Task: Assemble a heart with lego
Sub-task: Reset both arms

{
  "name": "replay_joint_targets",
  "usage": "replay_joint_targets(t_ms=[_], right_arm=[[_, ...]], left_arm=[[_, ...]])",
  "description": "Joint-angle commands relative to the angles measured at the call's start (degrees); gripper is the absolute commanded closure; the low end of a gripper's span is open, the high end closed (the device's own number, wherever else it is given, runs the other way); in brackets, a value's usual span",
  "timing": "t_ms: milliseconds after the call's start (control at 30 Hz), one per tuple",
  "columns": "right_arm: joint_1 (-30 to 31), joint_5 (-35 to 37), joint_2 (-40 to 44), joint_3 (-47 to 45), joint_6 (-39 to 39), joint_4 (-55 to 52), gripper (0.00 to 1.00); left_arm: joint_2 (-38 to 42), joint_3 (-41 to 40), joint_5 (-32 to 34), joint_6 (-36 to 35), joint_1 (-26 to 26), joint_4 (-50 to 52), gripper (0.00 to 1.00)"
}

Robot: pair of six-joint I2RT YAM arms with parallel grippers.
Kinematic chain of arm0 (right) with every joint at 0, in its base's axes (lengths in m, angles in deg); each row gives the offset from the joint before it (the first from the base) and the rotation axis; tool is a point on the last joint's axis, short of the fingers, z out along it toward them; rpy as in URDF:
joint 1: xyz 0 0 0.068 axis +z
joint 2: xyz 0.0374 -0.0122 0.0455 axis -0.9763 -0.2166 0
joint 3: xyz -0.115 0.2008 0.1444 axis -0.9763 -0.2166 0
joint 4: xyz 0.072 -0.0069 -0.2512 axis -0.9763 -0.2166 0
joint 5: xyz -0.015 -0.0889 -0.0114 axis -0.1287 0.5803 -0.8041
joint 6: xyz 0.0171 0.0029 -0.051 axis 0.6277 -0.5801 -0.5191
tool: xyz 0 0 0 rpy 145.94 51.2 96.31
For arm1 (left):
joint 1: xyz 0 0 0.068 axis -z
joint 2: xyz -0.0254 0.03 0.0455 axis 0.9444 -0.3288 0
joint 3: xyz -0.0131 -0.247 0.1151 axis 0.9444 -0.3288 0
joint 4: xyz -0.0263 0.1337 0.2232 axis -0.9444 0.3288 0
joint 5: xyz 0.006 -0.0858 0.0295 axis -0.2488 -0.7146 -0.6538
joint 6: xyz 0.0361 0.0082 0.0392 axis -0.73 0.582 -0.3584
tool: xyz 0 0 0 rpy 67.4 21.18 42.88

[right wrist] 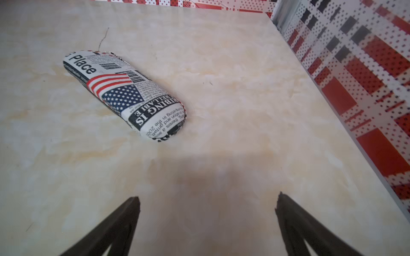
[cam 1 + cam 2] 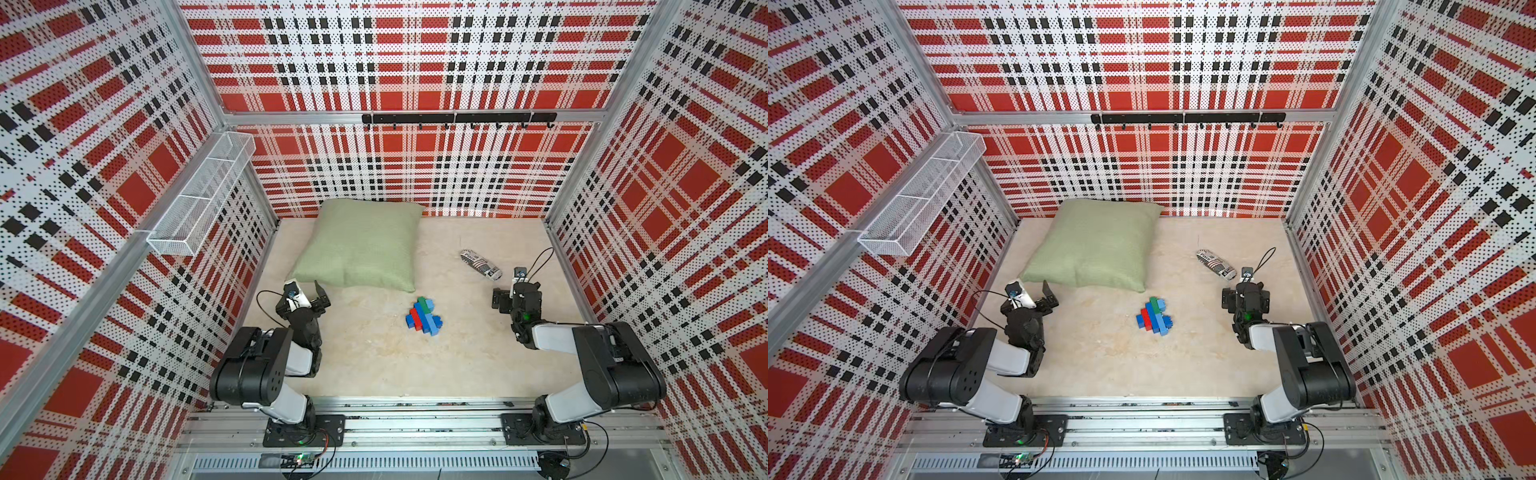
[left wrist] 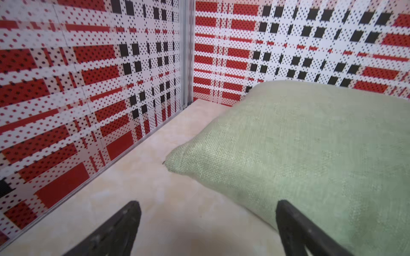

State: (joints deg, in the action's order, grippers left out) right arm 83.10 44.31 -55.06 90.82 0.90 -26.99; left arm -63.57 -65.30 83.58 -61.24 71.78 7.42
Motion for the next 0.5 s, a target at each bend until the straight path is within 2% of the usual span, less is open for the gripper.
replay_joint_targets(t_ms=[0,67,133,200,267,467], right_arm=[[-2.69,-8.79,1.44,-2.59,-3.19,14.89,0.00],[-2.79,-10.24,0.64,-6.38,-3.81,23.01,0.00],[-2.78,-8.09,-1.38,-8.29,-3.05,29.44,0.00],[-2.88,-7.84,-0.17,-7.52,-2.63,25.54,0.00],[-2.87,-7.80,-1.02,-7.98,-2.86,28.18,0.00],[-2.87,-7.80,-0.58,-7.82,-2.79,27.02,0.00]], left_arm=[[0.06,1.05,-1.66,-1.08,0.00,-7.24,0.01],[-1.05,1.60,3.95,-3.14,2.84,-8.16,0.01],[-1.00,1.76,3.73,-3.56,3.15,-8.10,0.01],[-1.18,1.41,5.28,-4.02,4.04,-8.93,0.01],[-1.46,0.05,8.42,-5.84,6.14,-12.21,0.01],[-1.53,-0.17,7.63,-5.50,5.70,-12.56,0.01]])
